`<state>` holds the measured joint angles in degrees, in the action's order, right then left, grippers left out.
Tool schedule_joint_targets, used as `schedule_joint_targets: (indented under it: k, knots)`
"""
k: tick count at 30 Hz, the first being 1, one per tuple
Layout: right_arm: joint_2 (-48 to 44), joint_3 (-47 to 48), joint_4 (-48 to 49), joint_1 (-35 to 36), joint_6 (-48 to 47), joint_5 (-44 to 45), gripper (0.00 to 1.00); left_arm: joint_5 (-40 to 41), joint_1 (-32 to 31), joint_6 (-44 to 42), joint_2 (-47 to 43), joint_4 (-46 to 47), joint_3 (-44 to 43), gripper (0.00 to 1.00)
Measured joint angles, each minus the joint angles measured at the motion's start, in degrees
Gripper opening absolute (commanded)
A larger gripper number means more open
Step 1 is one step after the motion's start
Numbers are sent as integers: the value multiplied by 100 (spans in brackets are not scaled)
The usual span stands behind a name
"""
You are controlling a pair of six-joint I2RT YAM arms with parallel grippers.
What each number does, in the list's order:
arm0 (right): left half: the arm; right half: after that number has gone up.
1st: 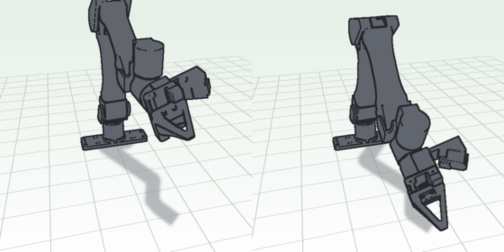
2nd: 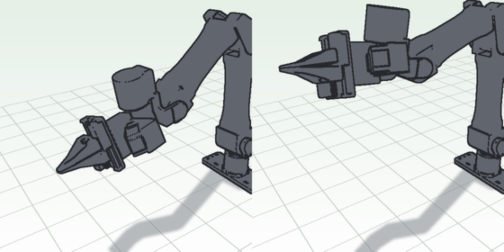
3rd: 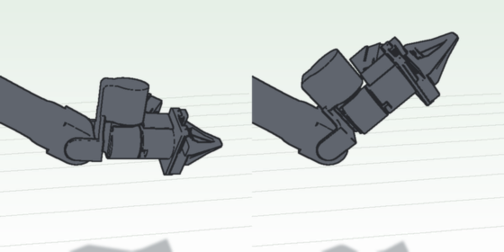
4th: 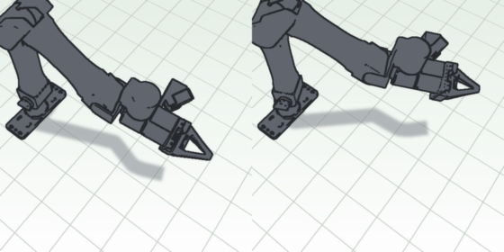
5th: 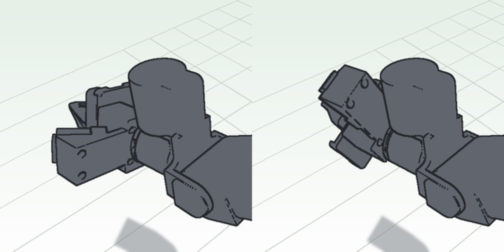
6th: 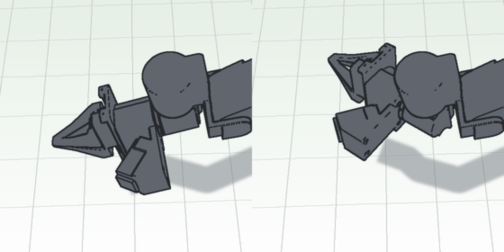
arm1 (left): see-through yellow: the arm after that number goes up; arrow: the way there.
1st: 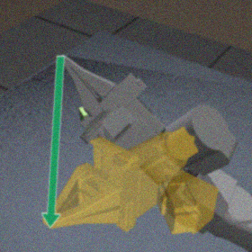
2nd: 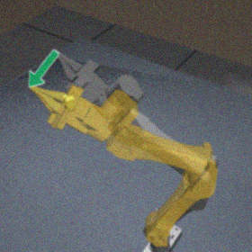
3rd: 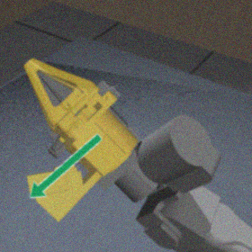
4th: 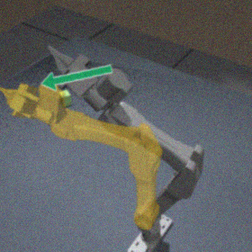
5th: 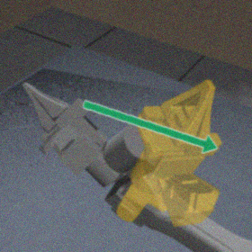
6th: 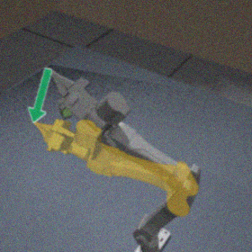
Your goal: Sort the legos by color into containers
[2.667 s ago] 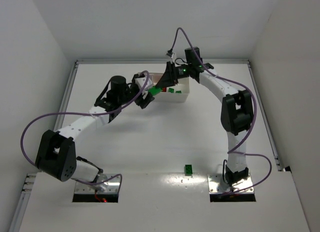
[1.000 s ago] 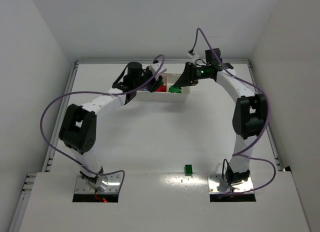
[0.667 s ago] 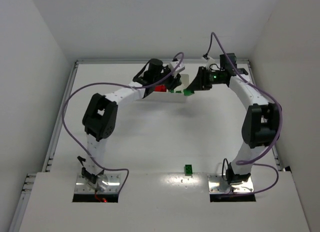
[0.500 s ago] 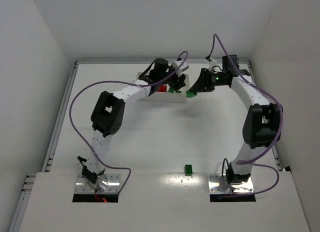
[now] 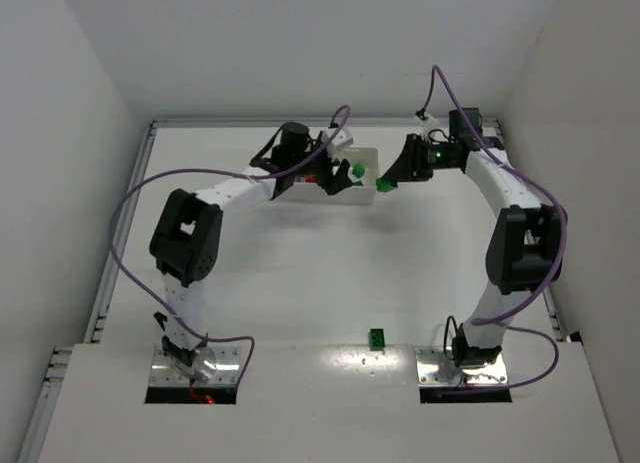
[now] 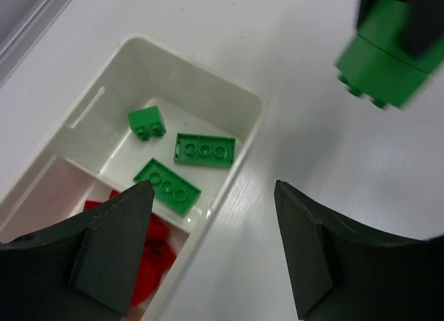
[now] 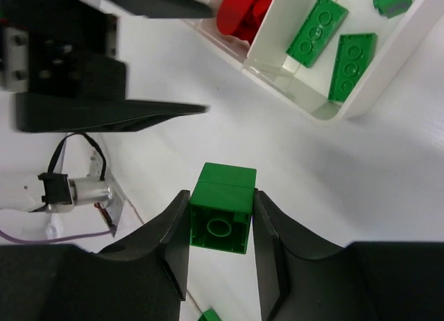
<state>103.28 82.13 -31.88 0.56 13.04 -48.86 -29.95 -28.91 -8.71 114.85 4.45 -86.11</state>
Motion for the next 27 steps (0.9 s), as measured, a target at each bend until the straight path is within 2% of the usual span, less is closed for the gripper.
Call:
schedule_joint_targets:
  k: [2, 8, 16, 20, 27]
  knots:
    - [98, 120, 33, 31, 17, -44, 0, -358, 127, -264, -413, -212, 221, 77]
    - [560, 387, 321, 120, 304, -468, 0, -1342, 203, -1869, -1346, -1491, 271, 78]
    - [824, 433, 1355, 549, 1488, -1801, 0, -1493, 144, -2970, -1456, -2586, 527, 78]
    - [824, 459, 1589, 782, 1711, -2039, 0, -1305, 31, -3161, -1469, -2592, 625, 78]
    - [824, 459, 1650, 898, 1742, -1921, 0, -750, -212, -2966, -1703, -1832, 1139, 75]
